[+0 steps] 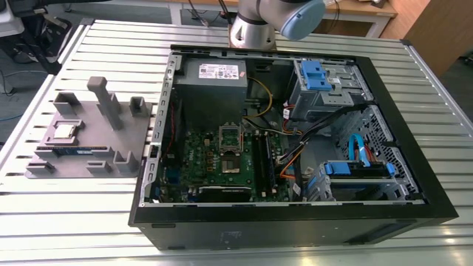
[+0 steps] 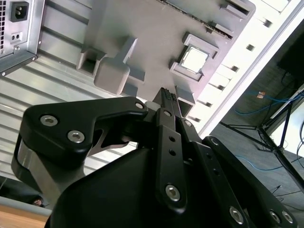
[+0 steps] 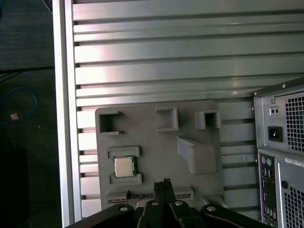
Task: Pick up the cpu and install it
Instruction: 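Pick up the cpu and move it towards the insertion slot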
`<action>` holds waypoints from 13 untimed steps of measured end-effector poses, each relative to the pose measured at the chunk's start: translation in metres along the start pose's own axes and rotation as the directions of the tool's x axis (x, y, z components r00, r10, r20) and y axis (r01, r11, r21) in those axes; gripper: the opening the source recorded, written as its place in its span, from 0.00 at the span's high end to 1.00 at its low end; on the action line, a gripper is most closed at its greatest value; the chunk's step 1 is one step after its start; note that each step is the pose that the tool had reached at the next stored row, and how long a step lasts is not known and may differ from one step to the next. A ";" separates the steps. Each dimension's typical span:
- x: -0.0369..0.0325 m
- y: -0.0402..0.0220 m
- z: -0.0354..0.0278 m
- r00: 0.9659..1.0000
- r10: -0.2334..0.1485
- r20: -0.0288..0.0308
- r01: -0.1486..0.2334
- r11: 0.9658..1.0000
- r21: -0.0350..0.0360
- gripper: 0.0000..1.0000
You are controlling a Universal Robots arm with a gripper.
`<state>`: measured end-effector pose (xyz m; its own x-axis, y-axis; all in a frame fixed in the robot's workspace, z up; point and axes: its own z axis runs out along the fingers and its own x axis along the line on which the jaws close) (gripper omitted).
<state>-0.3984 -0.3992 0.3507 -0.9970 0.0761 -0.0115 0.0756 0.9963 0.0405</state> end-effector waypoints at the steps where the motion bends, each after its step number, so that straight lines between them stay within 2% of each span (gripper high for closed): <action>1: 0.0006 -0.0001 0.0005 1.000 0.000 0.000 0.000 1.000 0.000 0.89; 13: 0.0085 -0.0011 0.0078 1.000 0.000 0.000 0.000 1.000 0.003 0.89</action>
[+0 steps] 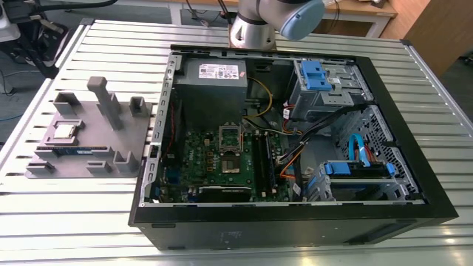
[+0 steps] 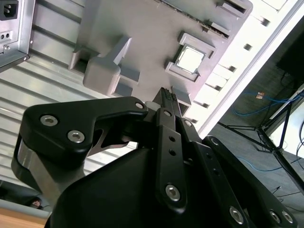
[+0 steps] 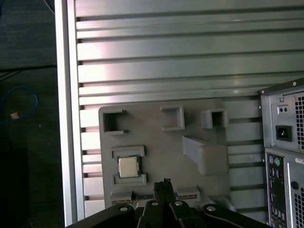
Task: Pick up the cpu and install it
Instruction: 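Pick up the cpu and move it towards the insertion slot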
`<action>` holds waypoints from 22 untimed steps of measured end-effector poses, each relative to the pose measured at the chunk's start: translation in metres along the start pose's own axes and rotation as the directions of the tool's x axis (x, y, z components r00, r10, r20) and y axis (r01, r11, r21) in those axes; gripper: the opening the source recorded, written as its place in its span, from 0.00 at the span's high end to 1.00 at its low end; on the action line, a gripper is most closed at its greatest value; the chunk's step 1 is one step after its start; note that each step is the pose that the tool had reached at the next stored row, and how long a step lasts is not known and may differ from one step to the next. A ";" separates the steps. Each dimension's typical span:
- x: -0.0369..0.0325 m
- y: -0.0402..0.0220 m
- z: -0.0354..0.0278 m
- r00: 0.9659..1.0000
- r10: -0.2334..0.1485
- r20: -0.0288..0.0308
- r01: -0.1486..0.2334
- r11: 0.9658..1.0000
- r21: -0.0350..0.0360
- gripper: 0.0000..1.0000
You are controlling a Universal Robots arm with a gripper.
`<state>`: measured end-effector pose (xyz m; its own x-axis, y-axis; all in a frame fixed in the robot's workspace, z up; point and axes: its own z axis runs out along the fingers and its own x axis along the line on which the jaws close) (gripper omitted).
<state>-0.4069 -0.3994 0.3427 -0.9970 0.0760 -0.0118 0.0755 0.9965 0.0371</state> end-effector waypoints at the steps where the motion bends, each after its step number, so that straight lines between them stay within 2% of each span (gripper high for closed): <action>1: 0.0006 -0.0001 0.0005 1.000 0.000 0.000 0.000 1.000 0.000 0.89; 22: 0.0127 -0.0013 0.0076 1.000 0.000 0.000 0.000 1.000 0.003 0.89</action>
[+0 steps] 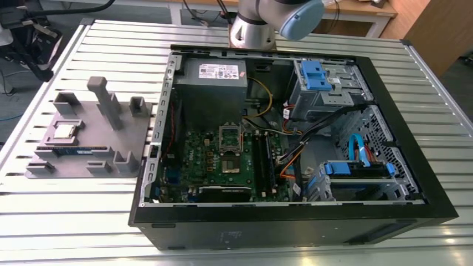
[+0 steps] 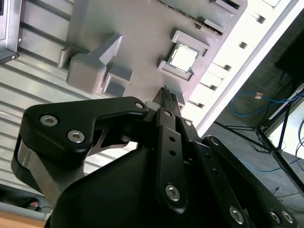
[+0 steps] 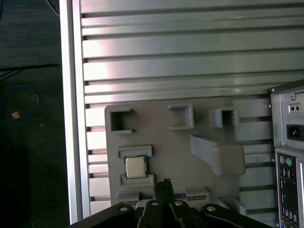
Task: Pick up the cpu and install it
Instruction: 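Pick up the cpu and move it towards the insertion slot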
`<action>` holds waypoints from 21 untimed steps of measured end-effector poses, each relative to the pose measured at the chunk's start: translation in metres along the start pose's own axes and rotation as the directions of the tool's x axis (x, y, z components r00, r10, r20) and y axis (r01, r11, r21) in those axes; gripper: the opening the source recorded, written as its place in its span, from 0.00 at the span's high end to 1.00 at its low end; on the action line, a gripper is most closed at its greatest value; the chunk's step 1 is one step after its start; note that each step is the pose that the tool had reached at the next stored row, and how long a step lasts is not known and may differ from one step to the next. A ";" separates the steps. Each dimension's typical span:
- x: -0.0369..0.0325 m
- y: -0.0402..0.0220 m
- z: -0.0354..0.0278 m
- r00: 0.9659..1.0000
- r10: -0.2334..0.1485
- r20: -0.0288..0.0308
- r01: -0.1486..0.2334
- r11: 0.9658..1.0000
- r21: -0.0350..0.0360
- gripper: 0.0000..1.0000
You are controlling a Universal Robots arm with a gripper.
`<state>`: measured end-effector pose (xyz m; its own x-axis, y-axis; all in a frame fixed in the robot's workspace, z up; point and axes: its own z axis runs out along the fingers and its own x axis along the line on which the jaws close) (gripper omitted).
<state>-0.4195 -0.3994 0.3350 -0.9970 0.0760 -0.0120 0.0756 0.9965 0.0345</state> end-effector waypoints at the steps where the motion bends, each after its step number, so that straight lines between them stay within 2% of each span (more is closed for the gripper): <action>1: 0.0006 -0.0001 0.0002 1.000 0.000 0.000 0.000 1.000 0.000 0.89; 21: 0.0129 -0.0012 0.0041 1.000 0.000 0.000 0.000 1.000 0.000 0.89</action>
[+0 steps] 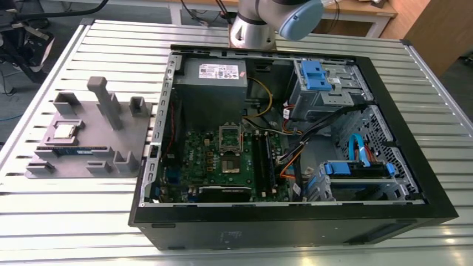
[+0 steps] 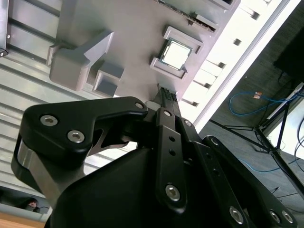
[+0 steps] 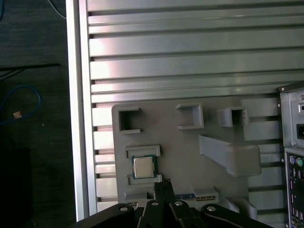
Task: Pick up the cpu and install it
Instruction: 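Pick up the cpu and move it towards the insertion slot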
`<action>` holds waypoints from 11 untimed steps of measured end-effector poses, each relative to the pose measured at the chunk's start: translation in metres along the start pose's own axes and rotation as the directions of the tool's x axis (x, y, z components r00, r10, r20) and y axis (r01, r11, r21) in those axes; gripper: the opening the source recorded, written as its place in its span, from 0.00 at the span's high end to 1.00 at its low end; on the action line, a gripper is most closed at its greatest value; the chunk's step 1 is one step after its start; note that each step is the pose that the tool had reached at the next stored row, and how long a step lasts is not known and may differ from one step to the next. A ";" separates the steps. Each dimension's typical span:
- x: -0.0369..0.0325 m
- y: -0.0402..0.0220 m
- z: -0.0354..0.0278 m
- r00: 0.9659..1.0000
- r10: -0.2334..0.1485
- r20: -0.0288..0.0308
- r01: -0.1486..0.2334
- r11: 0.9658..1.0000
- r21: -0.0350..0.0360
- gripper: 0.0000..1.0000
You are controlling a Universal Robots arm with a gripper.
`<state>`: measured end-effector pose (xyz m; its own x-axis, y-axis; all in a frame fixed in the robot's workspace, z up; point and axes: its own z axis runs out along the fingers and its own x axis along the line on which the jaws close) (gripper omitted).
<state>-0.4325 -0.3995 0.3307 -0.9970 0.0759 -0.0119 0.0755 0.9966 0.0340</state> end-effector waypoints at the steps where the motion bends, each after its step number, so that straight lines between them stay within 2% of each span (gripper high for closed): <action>1: 0.0001 0.0000 0.0000 1.000 0.000 0.000 0.000 1.000 0.000 0.89; 3: 0.0025 -0.0001 0.0000 1.000 0.000 0.000 0.000 1.000 0.000 0.89; 11: 0.0037 -0.0002 0.0001 1.000 0.000 0.000 0.000 1.000 0.000 0.89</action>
<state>-0.4362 -0.3994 0.3306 -0.9970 0.0760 -0.0120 0.0755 0.9966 0.0341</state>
